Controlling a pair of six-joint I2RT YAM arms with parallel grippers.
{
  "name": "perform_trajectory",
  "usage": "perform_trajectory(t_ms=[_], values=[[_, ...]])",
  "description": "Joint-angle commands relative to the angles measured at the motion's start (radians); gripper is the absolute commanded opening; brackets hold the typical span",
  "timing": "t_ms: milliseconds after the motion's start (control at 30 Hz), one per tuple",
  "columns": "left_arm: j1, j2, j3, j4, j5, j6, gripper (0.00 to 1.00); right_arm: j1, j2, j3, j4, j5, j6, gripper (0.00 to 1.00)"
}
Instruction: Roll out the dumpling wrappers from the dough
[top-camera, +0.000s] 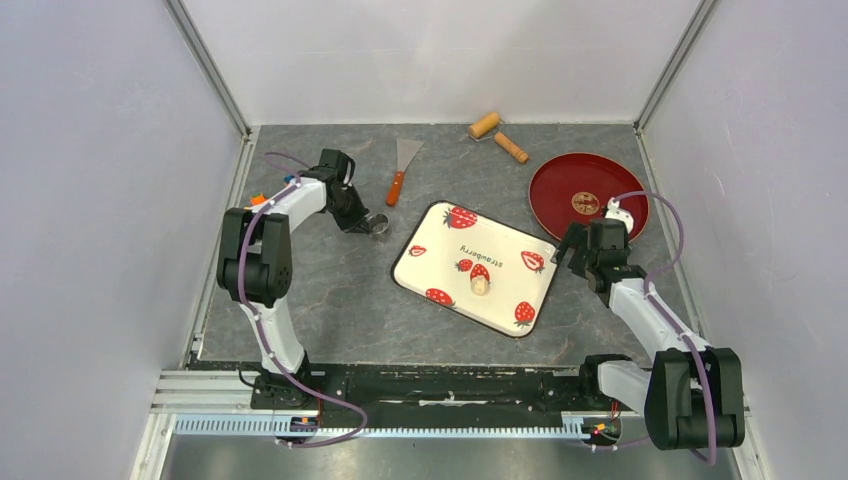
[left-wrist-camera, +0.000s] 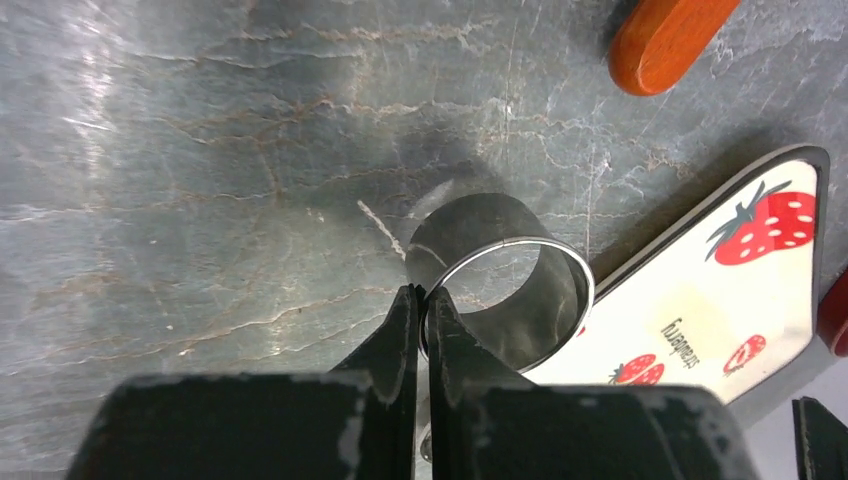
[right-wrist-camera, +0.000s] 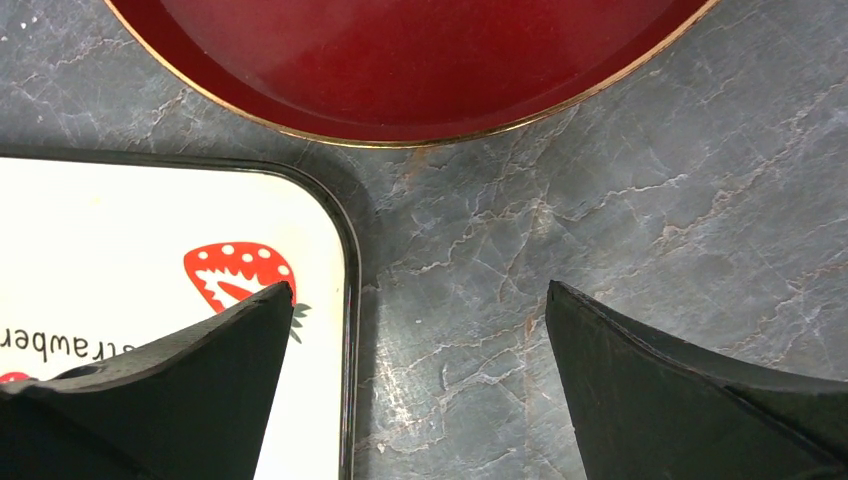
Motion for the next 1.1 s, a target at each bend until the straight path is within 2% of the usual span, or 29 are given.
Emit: perform_trajectory(t_ms=[0, 267, 533, 633, 733, 800, 867, 933, 1067], values=[[0.0, 0.006, 0.079, -0.107, -0.101, 0.028, 0.02, -0.002, 0.016, 0.006, 0.014, -0.029, -0.005, 0.98], [0.057, -0.038, 0.115, -0.224, -0.266, 0.079, 0.02, -0.003, 0.067, 0.027, 0.021, -0.078, -0.053, 0.98], [0.144, -0.08, 0.087, -0.268, -0.358, 0.109, 0.02, -0.003, 0.129, 0.042, 0.01, -0.103, -0.076, 0.98], [0.155, -0.076, 0.096, -0.277, -0.359, 0.115, 0.07, -0.003, 0.137, 0.044, 0.006, -0.102, -0.076, 0.98], [0.156, -0.075, 0.108, -0.278, -0.345, 0.129, 0.2, -0.003, 0.142, 0.045, 0.008, -0.107, -0.075, 0.98], [0.155, -0.081, 0.114, -0.28, -0.34, 0.138, 0.42, -0.003, 0.147, 0.047, 0.008, -0.113, -0.074, 0.98], [0.155, -0.092, 0.122, -0.285, -0.345, 0.145, 0.59, -0.004, 0.152, 0.05, 0.008, -0.122, -0.069, 0.98], [0.155, -0.11, 0.134, -0.292, -0.35, 0.159, 0.66, -0.004, 0.153, 0.051, 0.008, -0.131, -0.063, 0.98], [0.134, -0.158, 0.164, -0.285, -0.333, 0.211, 0.67, -0.004, 0.154, 0.054, 0.008, -0.16, -0.048, 0.98]])
